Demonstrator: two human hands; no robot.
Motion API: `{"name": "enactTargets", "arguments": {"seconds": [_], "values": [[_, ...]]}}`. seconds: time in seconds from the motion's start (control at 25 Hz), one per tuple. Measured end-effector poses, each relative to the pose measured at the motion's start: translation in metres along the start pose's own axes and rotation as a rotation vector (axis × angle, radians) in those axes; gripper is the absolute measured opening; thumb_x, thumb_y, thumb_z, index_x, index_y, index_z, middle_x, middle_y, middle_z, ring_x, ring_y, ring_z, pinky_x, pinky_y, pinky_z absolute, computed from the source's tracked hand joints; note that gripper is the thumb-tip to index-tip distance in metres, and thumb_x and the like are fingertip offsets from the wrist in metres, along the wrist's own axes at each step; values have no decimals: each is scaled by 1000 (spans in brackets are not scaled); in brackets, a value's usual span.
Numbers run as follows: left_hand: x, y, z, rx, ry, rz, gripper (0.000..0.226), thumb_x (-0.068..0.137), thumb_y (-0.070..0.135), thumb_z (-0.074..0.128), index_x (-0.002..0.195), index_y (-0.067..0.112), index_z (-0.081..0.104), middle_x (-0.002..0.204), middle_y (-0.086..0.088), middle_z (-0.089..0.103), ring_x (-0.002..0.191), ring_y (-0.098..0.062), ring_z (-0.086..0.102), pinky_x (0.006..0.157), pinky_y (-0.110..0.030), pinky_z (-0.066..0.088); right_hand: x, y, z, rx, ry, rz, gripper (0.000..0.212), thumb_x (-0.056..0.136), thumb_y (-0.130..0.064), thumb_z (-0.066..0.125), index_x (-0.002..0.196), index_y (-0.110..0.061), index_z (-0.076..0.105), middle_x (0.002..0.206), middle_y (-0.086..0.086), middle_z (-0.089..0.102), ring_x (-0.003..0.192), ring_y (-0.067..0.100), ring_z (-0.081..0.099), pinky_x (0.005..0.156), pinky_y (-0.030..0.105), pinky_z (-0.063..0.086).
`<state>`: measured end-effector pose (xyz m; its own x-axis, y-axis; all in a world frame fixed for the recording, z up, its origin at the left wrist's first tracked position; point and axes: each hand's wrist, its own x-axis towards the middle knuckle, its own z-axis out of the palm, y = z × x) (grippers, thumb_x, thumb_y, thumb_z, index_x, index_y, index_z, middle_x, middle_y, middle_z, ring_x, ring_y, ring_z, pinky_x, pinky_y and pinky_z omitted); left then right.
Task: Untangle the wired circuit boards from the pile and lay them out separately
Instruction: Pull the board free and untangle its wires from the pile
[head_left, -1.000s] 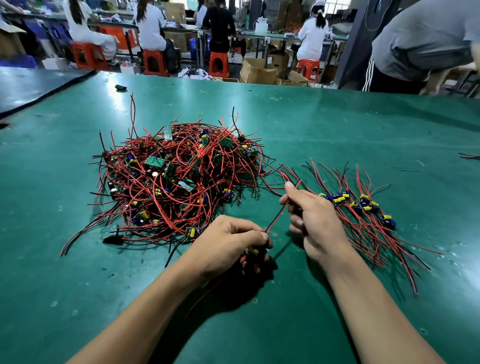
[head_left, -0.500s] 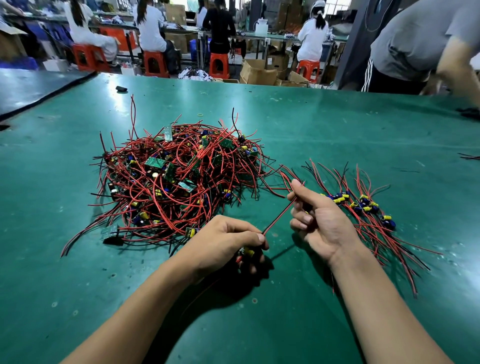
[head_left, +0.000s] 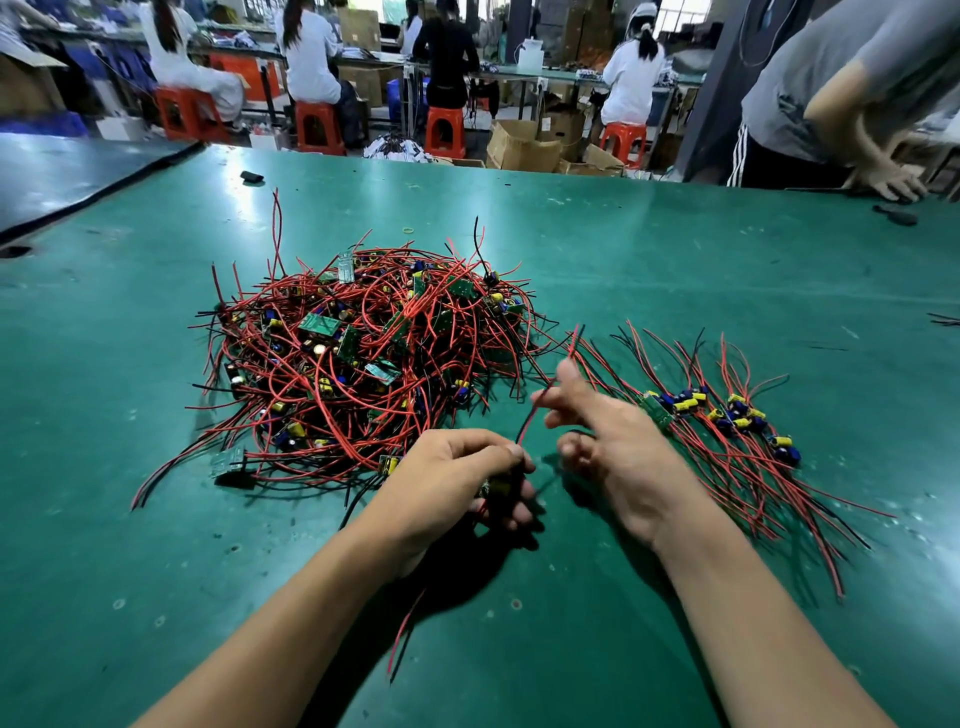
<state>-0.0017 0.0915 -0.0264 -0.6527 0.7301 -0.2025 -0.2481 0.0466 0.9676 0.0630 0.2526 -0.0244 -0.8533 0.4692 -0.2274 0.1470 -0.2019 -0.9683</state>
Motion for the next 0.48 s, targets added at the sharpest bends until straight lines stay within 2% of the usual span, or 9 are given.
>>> {"name": "enactTargets", "arguments": {"seconds": [0.08, 0.16, 0.36, 0.4, 0.48], "values": [[1, -1, 1, -63, 27, 14, 22, 98, 10, 55, 86, 0, 71, 74, -20, 68, 57, -26, 64, 56, -31, 56, -7, 7, 11, 7, -174, 21, 36, 80, -47, 76, 94, -14, 78, 69, 2, 63, 51, 11, 51, 46, 22, 45], [1, -1, 0, -93, 31, 13, 24, 98, 11, 55, 85, 2, 73, 75, -21, 68, 57, -26, 63, 55, -30, 55, -10, 10, 19, 49, -230, 16, 23, 90, -29, 73, 95, -7, 77, 69, 13, 60, 49, 16, 55, 46, 26, 52], [1, -1, -2, 29, -8, 44, 24, 96, 13, 58, 81, 1, 72, 70, -17, 67, 54, -24, 61, 57, -33, 54, -5, 9, 16, 60, -158, -8, 25, 90, -29, 74, 84, -5, 75, 63, 15, 61, 43, 23, 57, 45, 27, 51], [1, 0, -2, 95, -10, 55, 23, 96, 14, 60, 81, 1, 73, 69, -16, 68, 55, -24, 61, 60, -34, 53, -3, 10, 13, 40, -118, -30, 25, 90, -30, 74, 80, -7, 76, 61, 11, 61, 41, 20, 55, 45, 25, 49], [0, 1, -2, 310, -5, 103, 22, 94, 18, 63, 80, 7, 75, 69, -12, 71, 60, -20, 63, 65, -35, 53, 3, 11, 7, -17, -34, -83, 25, 89, -31, 74, 75, -10, 76, 56, -1, 54, 36, 10, 39, 43, 18, 33]]}}
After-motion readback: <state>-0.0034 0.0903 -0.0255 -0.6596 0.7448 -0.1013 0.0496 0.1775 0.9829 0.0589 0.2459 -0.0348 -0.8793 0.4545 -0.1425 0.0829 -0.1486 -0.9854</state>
